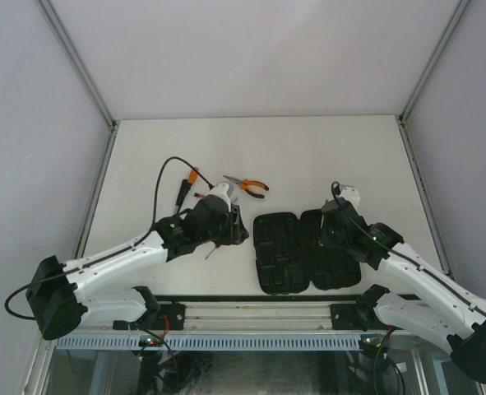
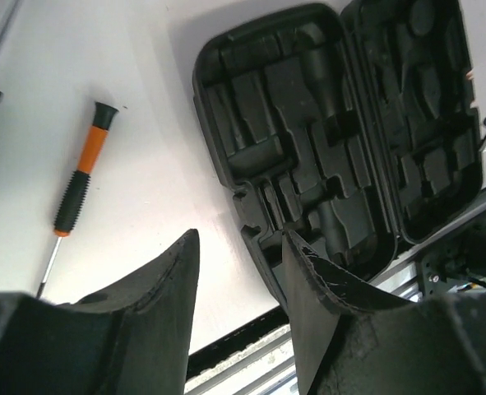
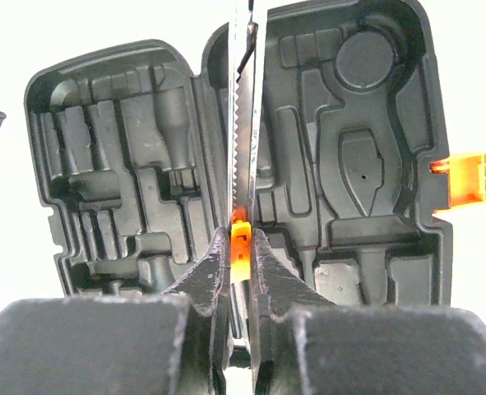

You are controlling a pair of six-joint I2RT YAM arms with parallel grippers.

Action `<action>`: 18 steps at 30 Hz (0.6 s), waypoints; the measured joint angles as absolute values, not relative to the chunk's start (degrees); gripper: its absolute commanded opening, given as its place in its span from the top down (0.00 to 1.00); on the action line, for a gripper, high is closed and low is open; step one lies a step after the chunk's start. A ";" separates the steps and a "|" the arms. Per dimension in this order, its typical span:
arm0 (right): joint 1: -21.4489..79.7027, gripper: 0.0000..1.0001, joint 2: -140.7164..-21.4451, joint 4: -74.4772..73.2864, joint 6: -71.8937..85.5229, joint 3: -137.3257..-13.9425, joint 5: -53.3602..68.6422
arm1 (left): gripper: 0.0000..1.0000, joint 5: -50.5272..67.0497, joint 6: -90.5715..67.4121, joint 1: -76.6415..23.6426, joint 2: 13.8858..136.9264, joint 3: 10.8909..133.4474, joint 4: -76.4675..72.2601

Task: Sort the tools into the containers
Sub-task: Move the storage box to the center of the board.

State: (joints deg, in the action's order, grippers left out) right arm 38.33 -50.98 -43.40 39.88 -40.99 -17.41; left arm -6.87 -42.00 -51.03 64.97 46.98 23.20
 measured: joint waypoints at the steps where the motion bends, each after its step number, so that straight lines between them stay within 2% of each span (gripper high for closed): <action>1: 38.35 1.00 -50.72 -43.51 39.88 -40.97 -17.26 | 0.50 -6.72 -42.57 -51.64 66.32 46.37 21.85; 13: 39.44 1.00 -48.40 -42.46 39.90 -38.59 -15.73 | 0.47 -4.43 -47.24 -52.82 79.83 42.76 8.08; 18: 40.16 1.00 -46.81 -41.80 39.90 -38.59 -15.88 | 0.51 -4.51 -47.57 -52.82 85.97 44.03 4.89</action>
State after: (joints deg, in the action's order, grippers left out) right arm 40.16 -46.81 -41.80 39.90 -38.59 -15.88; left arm -4.51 -47.57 -52.82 85.97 44.03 4.89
